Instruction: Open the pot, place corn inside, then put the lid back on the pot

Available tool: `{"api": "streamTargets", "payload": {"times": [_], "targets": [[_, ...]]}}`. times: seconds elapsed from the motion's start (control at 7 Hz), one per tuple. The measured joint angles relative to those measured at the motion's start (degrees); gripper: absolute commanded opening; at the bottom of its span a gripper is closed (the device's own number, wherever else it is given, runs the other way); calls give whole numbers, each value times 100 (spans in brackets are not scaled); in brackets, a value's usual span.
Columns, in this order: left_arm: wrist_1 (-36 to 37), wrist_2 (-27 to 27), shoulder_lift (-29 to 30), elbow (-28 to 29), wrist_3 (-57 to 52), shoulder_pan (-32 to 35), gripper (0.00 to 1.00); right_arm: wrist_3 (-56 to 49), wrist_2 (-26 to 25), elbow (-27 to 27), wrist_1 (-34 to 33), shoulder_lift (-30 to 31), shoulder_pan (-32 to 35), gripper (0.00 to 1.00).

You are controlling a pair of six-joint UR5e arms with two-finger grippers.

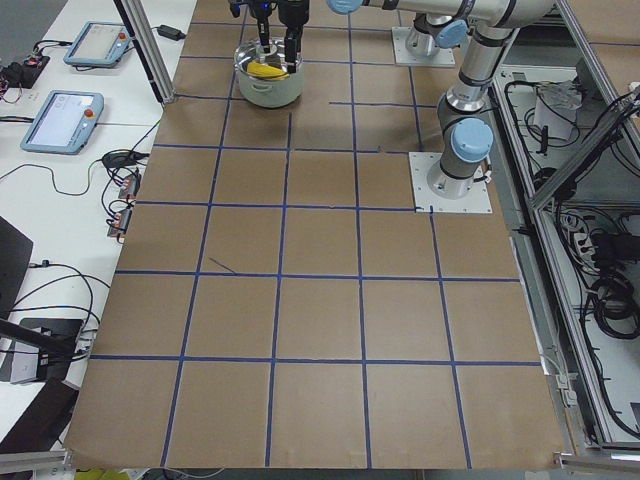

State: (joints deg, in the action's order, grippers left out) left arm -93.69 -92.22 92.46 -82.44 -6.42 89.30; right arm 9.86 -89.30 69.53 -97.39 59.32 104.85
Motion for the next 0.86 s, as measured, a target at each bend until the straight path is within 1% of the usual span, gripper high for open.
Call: {"api": "streamTargets", "payload": {"times": [0.29, 0.43, 0.57, 0.71, 0.86], "targets": [[0, 0, 0, 0, 0, 3, 100, -1, -4, 47, 0, 24, 0, 9], [0, 2, 0, 0, 0, 2, 100, -1, -2, 55, 0, 43, 0, 38], [0, 0, 0, 0, 0, 1, 100, -1, 10, 58, 5, 49, 0, 76], [0, -2, 0, 0, 0, 0, 100, 1, 37, 58, 10, 49, -1, 88], [0, -1, 0, 0, 0, 0, 100, 4, 63, 55, 10, 49, -5, 95]]}}
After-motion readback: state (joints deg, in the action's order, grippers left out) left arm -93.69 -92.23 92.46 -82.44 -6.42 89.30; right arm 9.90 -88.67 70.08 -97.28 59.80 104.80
